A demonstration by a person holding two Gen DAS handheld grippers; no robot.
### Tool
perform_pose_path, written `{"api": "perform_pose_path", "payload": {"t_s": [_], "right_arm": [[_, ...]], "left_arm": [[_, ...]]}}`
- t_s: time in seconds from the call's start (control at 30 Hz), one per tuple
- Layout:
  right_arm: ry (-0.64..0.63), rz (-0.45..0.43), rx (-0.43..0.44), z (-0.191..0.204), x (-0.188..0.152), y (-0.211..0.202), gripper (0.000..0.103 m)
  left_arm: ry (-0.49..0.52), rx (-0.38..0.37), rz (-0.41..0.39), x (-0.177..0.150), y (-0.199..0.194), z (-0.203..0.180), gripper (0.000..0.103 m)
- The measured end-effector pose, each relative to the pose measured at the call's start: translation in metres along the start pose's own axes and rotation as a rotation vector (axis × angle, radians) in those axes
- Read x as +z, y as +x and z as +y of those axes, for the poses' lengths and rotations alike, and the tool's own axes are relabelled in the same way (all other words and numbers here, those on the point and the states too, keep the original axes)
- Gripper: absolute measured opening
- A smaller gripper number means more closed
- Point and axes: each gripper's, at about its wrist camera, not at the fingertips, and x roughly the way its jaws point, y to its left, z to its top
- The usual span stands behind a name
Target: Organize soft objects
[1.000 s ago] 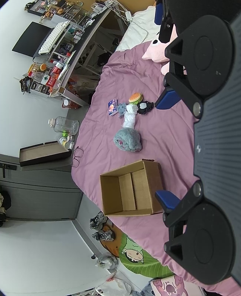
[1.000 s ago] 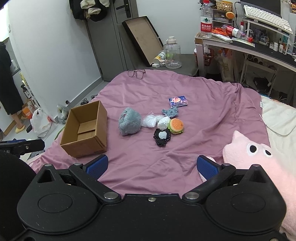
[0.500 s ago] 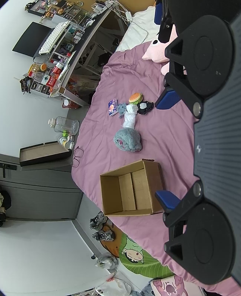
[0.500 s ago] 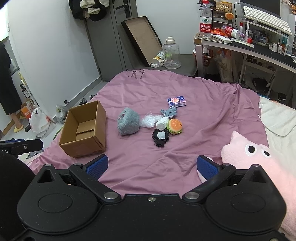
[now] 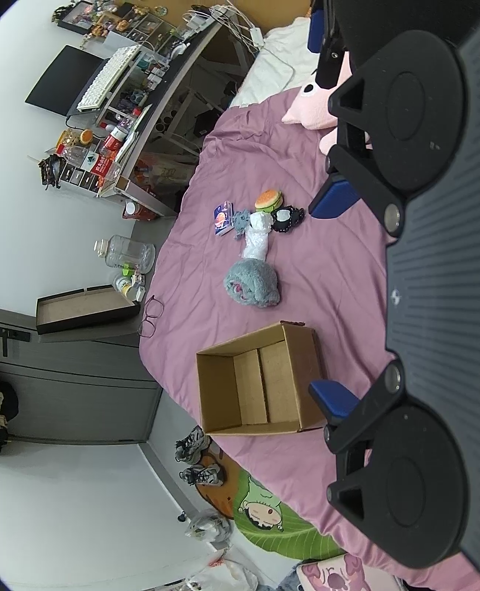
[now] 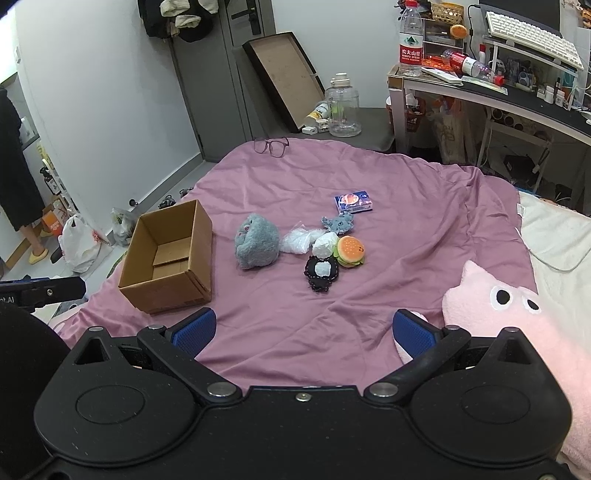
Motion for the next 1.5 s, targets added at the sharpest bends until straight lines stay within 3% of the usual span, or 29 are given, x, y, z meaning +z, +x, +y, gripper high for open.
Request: {"api": "perform_pose_path", "payload": {"t_s": [0.37,1.13,1.5], "right_arm": [[0.012,0.007,0.007,0.0,0.006,0.011,0.103],[0.045,0.089,0.019,0.002,0.023,0.088,0.103],[0.057,0.12,-0.037,0.006,0.033,0.127,0.103]], "left_arm": [[0.049,0.013,-0.001,0.007,-0.001,0.006,0.093],[0.008,0.0,0.079,0.039,0.064,0.053,0.093],[0.032,-0.02,0.102,0.06,0.103,0.062,0.093]]}}
